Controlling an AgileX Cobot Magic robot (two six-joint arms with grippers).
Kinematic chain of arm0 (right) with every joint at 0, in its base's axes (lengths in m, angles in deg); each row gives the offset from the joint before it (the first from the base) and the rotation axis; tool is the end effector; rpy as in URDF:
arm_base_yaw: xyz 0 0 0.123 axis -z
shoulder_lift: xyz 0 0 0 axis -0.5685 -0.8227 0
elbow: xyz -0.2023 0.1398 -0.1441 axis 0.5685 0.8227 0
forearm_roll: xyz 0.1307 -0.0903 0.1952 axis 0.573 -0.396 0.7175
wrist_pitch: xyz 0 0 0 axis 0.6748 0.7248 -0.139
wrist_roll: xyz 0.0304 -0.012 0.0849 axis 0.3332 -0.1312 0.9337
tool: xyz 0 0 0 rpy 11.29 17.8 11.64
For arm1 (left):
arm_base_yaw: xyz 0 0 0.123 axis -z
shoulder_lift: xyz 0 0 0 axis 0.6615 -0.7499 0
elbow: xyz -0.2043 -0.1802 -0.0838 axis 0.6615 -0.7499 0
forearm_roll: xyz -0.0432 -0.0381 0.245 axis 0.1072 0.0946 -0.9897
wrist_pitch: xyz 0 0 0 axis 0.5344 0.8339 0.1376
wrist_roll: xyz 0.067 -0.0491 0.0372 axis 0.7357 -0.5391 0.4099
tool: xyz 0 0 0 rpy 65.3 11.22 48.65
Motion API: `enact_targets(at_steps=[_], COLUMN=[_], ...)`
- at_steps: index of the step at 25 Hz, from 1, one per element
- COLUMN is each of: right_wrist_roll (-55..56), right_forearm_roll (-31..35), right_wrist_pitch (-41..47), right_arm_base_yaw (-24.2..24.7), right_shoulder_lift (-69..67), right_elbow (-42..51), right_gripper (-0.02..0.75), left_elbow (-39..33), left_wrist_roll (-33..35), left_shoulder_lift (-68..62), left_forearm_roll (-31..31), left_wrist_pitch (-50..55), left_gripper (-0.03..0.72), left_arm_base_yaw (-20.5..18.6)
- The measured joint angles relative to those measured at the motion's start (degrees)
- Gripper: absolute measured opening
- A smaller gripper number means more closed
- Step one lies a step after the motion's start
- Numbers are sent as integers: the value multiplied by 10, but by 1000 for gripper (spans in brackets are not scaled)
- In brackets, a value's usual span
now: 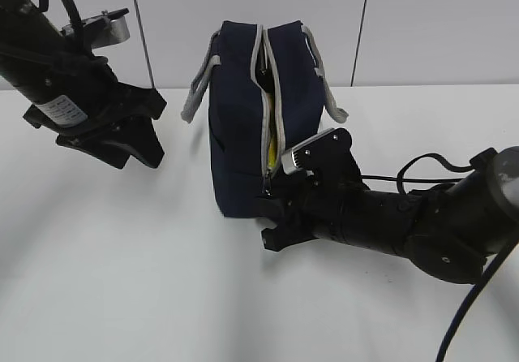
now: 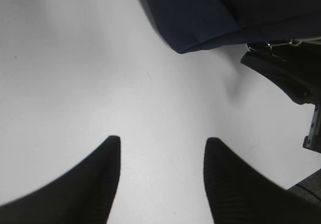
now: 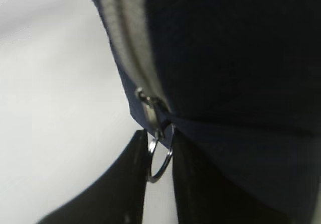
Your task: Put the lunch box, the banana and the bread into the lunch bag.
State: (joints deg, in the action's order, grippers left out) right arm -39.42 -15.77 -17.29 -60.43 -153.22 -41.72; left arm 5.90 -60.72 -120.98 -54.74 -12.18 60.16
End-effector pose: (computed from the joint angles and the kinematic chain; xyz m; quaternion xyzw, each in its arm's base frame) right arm 0.3075 0.1792 0.1029 -0.3104 0.7901 0.2156 0.4827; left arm 0.3170 -0.1340 0.2653 0.1565 0.9642 -0.1657 0.1356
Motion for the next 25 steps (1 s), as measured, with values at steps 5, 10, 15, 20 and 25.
enact_targets(at_steps=[5,10,15,20,25], right_wrist_roll=[0,0,0,0,1], right_forearm_roll=[3,3,4,5,-7], right_wrist_pitch=[7,9,11,19,37], right_arm_base_yaw=[0,1,1,1,1], right_shoulder_lift=[0,0,0,18,32], right_elbow=[0,0,0,7,12], right_gripper=[66,58,-15,-16,-16], left_elbow=[0,0,0,0,0], left_wrist_roll=[0,0,0,0,0], left_shoulder_lift=[0,0,0,0,0], left_forearm_roll=[0,0,0,0,0], left_wrist_pitch=[0,0,0,0,0], left_gripper=[380,380,380,380,380], left_arm_base_yaw=[0,0,0,0,0])
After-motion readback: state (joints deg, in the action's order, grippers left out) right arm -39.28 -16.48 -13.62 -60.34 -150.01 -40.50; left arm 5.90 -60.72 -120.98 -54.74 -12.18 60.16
